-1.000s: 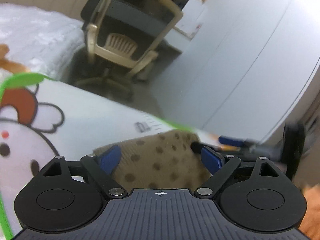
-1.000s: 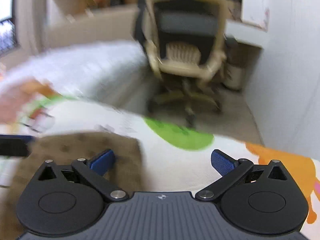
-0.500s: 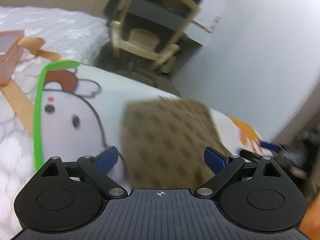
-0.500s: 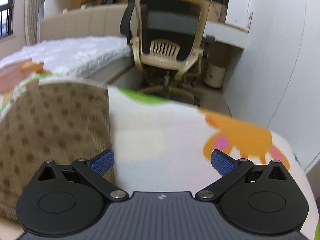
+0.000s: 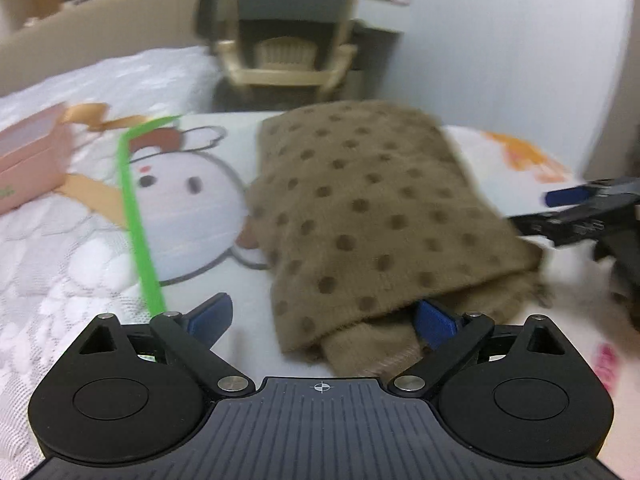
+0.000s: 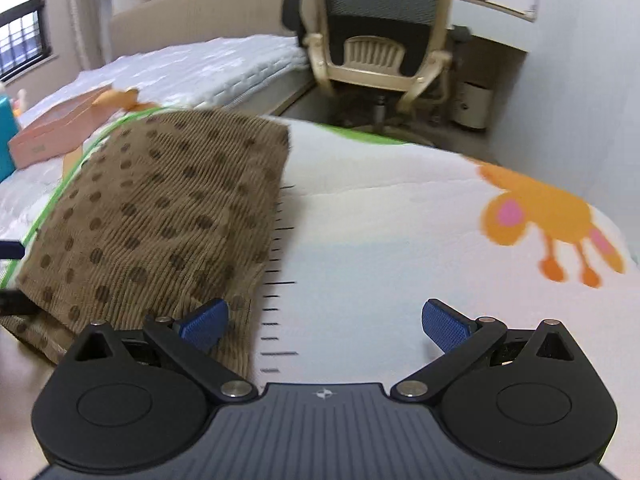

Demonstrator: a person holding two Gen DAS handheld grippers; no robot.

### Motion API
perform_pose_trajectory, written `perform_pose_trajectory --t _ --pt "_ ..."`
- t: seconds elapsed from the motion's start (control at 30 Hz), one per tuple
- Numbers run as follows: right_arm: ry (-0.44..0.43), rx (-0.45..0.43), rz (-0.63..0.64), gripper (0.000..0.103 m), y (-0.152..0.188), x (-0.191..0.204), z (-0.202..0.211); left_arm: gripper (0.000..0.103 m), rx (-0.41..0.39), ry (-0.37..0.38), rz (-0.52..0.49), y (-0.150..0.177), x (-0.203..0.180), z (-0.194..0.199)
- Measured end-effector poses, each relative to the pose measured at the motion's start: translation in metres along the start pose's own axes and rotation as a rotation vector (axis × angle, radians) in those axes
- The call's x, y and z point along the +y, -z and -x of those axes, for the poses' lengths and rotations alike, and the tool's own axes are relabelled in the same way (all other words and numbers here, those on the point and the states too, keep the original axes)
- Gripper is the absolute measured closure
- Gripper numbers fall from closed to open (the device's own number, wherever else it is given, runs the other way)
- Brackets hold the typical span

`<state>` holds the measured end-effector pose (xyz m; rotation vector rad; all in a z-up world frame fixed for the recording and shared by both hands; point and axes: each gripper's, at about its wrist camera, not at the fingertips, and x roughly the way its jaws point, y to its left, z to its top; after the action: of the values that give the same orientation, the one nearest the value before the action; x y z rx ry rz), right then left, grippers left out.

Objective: Fold clothes

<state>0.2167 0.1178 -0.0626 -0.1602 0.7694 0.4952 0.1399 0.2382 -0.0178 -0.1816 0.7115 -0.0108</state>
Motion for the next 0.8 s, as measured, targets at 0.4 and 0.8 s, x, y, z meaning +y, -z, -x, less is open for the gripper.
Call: perform_pose_trajectory --t 0.4,0.8 --pt "-0.125 0.075 0.069 0.000 0.008 0.034 -0.010 0.003 -0.033 0.256 0.111 -0.011 -0.006 -0.038" --pt "0.015 -0.168 0.158 0.000 -0.096 0.036 -0.052 0.001 -0.070 0.268 0.131 -0.003 0.003 -0.035"
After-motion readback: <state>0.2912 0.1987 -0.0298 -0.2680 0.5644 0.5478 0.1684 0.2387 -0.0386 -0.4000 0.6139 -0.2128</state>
